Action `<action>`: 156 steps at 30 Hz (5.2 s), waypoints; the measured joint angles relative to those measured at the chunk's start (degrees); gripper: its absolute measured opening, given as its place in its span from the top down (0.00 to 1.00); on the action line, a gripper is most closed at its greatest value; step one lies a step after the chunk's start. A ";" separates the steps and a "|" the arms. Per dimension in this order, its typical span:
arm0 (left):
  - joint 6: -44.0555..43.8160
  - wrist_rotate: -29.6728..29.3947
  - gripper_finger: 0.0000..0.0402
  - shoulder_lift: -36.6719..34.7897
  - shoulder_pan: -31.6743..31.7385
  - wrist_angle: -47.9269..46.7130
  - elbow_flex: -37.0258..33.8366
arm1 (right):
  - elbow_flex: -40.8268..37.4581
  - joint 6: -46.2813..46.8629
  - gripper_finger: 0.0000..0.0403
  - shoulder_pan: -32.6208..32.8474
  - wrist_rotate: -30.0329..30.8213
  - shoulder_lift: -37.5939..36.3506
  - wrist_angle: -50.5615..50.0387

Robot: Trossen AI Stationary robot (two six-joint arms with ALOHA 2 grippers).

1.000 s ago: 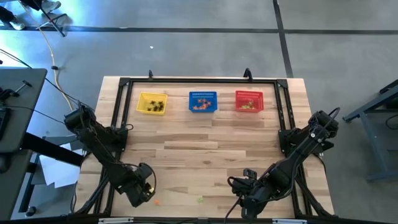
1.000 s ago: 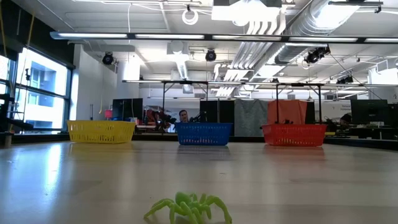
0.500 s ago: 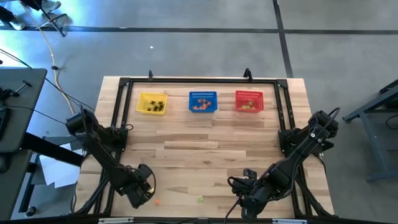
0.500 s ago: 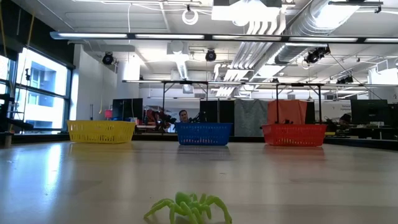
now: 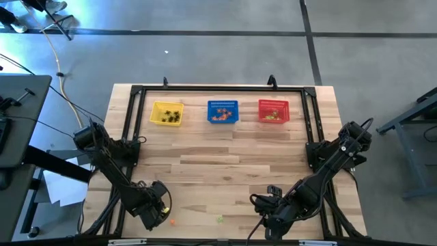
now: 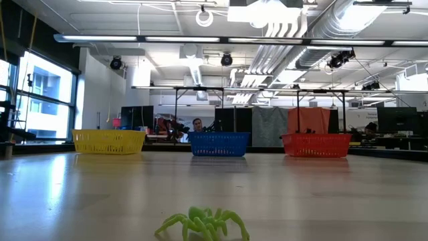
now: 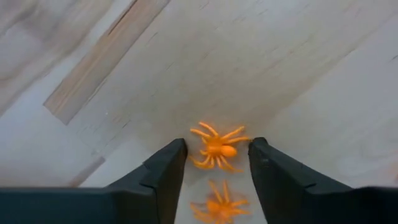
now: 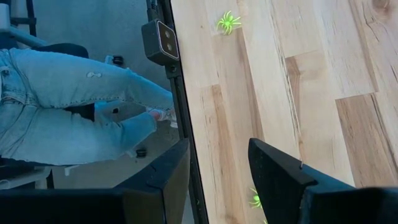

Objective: Sort Halloween decoration
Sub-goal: Put the orange spider toy into the blue basket

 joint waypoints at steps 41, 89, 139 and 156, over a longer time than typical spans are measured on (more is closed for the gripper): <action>5.78 -2.64 1.00 0.50 0.10 -16.63 14.97 | 0.00 0.00 0.60 0.00 0.00 0.00 0.00; 92.66 -12.63 1.00 0.24 63.40 25.02 21.15 | 0.00 0.00 0.60 0.00 0.00 0.00 0.02; 82.44 -7.27 0.88 12.70 75.09 33.32 18.80 | -0.02 0.00 0.60 0.00 -0.02 0.00 -0.02; 84.10 -5.63 0.52 12.70 74.11 33.26 18.80 | -0.02 0.00 0.60 0.00 -0.02 0.00 -0.02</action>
